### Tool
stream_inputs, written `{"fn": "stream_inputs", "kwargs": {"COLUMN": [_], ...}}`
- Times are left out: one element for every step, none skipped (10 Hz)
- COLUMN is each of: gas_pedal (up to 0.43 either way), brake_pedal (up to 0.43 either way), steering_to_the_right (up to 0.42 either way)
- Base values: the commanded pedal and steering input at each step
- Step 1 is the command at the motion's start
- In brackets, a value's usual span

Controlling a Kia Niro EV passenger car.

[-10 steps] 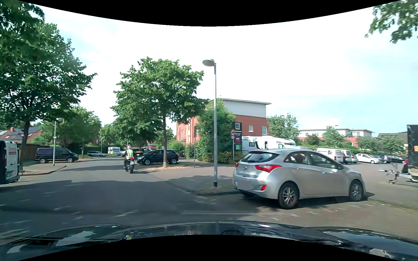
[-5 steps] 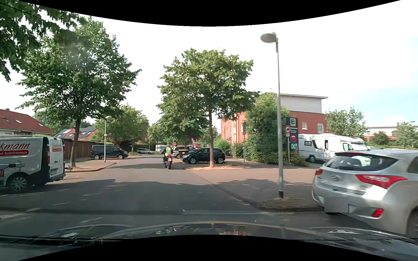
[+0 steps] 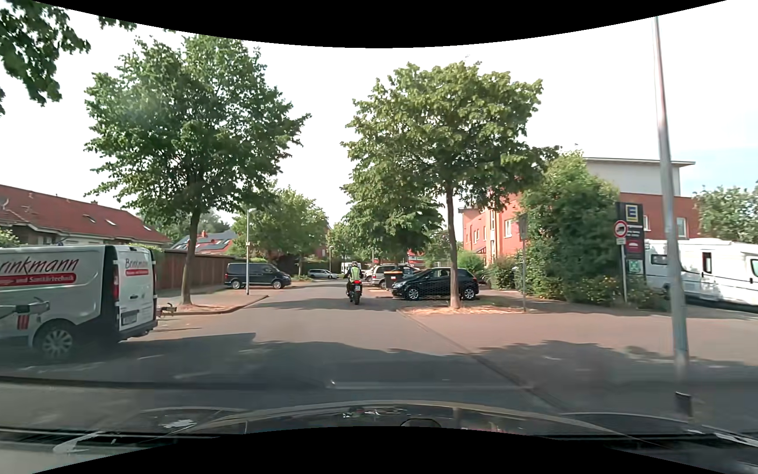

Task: Follow the waypoints while adhering to traffic rules and regulations

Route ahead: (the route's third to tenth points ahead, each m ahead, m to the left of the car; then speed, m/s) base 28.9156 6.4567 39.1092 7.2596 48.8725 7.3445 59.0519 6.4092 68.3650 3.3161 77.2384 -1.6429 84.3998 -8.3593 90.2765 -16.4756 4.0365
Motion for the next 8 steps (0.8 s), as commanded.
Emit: {"fn": "stream_inputs", "kwargs": {"gas_pedal": [0.169, 0.169, 0.169, 0.169, 0.169, 0.169, 0.169, 0.169], "brake_pedal": [0.0, 0.0, 0.0, 0.0, 0.0, 0.0, 0.0, 0.0], "steering_to_the_right": [-0.189, -0.156, -0.135, -0.116, -0.096, -0.08, -0.061, -0.049]}}
